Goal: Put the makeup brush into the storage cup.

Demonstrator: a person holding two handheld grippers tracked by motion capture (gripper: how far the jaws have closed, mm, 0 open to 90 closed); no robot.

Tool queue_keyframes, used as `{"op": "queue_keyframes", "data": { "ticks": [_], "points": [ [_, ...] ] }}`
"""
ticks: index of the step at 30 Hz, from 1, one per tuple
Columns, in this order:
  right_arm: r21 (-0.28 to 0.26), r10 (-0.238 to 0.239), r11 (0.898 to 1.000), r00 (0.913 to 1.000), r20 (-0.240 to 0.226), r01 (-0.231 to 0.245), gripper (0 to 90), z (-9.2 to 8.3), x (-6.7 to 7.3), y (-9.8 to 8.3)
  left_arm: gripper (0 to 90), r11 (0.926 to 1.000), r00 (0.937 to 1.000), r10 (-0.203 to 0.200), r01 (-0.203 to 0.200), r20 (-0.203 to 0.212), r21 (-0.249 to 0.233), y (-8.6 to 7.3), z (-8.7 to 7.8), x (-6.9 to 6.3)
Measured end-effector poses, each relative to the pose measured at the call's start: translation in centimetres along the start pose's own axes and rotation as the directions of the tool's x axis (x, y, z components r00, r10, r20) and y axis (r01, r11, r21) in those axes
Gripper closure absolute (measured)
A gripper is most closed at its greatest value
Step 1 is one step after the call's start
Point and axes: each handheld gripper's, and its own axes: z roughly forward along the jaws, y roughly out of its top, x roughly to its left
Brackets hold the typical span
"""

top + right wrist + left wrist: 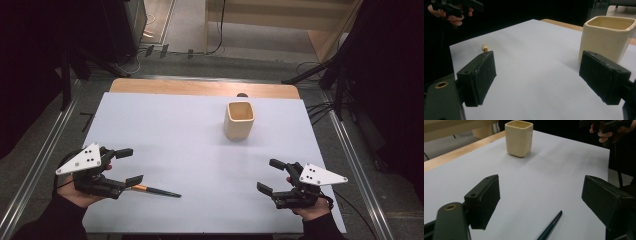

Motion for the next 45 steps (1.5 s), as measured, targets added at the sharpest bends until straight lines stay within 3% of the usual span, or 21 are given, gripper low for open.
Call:
{"op": "queue_keyframes", "data": {
  "ticks": [8,12,16,17,23,24,25,30,34,37,41,42,43,45],
  "points": [
    [0.016,0.005,1.0,1.0,-0.003,-0.005,14.5,0.2,0.0,-0.1,16.1,0.9957,0.9987,0.043,-0.045,0.029,0.081,1.1,0.4,0.6],
    [0.028,-0.002,1.0,1.0,-0.002,0.002,14.5,0.3,0.1,-0.1,16.2,0.9879,0.9969,0.065,-0.071,0.045,0.138,1.6,0.8,0.9],
    [0.027,0.0,1.0,1.0,-0.002,0.0,14.4,0.2,0.0,-0.1,16.2,0.9757,0.9905,0.113,-0.126,0.078,0.179,2.2,1.4,1.2],
    [0.027,0.0,1.0,1.0,-0.002,0.0,14.4,0.2,0.0,-0.1,16.2,0.9757,0.9905,0.113,-0.126,0.078,0.179,2.2,1.4,1.2],
    [0.028,0.004,1.0,1.0,0.0,-0.004,14.5,0.2,0.0,-0.2,16.2,0.9485,0.9804,0.158,-0.183,0.118,0.258,3.0,2.5,1.5],
    [0.028,0.005,1.0,1.0,0.0,-0.005,14.5,0.2,0.0,-0.2,16.2,0.9485,0.9804,0.158,-0.183,0.118,0.258,3.0,2.5,1.5],
    [0.028,0.005,1.0,1.0,-0.001,-0.005,14.5,0.2,0.0,-0.2,16.2,0.9346,0.9768,0.165,-0.199,0.137,0.295,3.1,2.8,1.6],
    [0.028,0.006,1.0,1.0,-0.002,-0.006,14.5,0.2,0.0,-0.2,16.6,0.8919,0.9651,0.187,-0.245,0.183,0.38,3.1,3.6,1.7],
    [0.031,0.01,0.999,1.0,0.0,-0.01,14.5,0.1,-0.1,-0.2,17.0,0.8622,0.9579,0.189,-0.267,0.217,0.43,3.2,4.3,1.7],
    [0.032,0.011,0.999,0.9999,0.0,-0.011,14.5,0.1,-0.1,-0.2,17.0,0.8263,0.9484,0.207,-0.301,0.24,0.476,3.3,4.8,1.7],
    [0.036,0.013,0.999,0.9999,0.0,-0.013,14.5,0.1,-0.1,-0.2,17.0,0.7964,0.9429,0.206,-0.317,0.262,0.515,3.4,5.4,1.6],
    [0.036,0.012,0.999,0.9999,0.001,-0.012,14.5,0.1,-0.1,-0.2,17.1,0.7913,0.9423,0.201,-0.317,0.268,0.523,3.5,5.5,1.6],
    [0.037,0.013,0.999,0.9999,0.002,-0.013,14.5,0.1,-0.1,-0.2,17.1,0.7913,0.9423,0.201,-0.317,0.268,0.523,3.5,5.5,1.6],
    [0.037,0.013,0.999,0.9999,0.002,-0.013,14.5,0.1,-0.1,-0.3,17.1,0.7785,0.9399,0.199,-0.324,0.277,0.538,3.6,5.7,1.6]
  ]
}}
